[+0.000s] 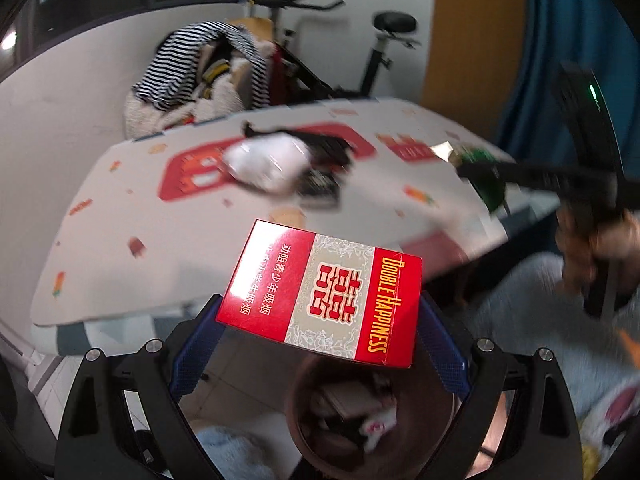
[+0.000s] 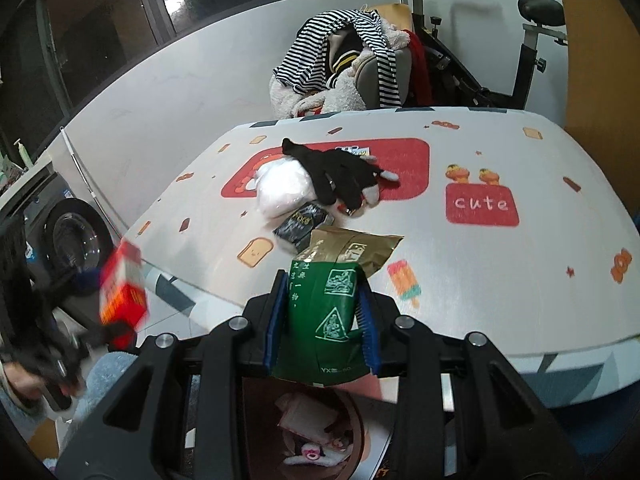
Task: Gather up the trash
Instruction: 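Carry the cigarette box and green packet toward the brown bin, then open the left gripper over the bin while the right lowers the green packet into it, then open the right gripper to drop the green packet into the bin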
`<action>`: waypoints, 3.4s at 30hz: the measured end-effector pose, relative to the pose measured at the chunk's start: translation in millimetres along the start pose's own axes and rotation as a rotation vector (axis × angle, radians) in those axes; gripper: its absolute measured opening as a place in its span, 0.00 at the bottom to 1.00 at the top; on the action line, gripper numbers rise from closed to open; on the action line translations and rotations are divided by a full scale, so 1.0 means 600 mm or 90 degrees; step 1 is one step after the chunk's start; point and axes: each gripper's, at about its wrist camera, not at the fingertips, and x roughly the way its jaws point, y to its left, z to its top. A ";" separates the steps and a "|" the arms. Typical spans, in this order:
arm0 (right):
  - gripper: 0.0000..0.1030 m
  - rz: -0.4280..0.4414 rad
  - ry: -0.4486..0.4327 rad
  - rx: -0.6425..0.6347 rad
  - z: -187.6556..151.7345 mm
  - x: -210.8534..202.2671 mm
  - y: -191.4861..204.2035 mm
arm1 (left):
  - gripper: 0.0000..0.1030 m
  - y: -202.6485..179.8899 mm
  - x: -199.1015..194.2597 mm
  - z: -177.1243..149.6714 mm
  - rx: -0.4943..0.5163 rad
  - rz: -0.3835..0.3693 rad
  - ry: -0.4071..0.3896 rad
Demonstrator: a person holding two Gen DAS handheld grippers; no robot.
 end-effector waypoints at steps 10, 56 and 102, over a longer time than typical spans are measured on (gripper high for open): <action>0.34 -0.003 0.014 -0.013 -0.039 -0.002 0.013 | 0.88 -0.049 0.051 -0.071 0.002 -0.036 0.054; 0.34 -0.007 0.172 -0.100 -0.203 0.088 0.095 | 0.94 0.059 -0.020 -0.119 -0.243 0.134 -0.060; 0.94 -0.036 0.088 0.024 -0.131 0.058 0.020 | 0.94 0.070 0.005 -0.106 -0.268 0.108 -0.051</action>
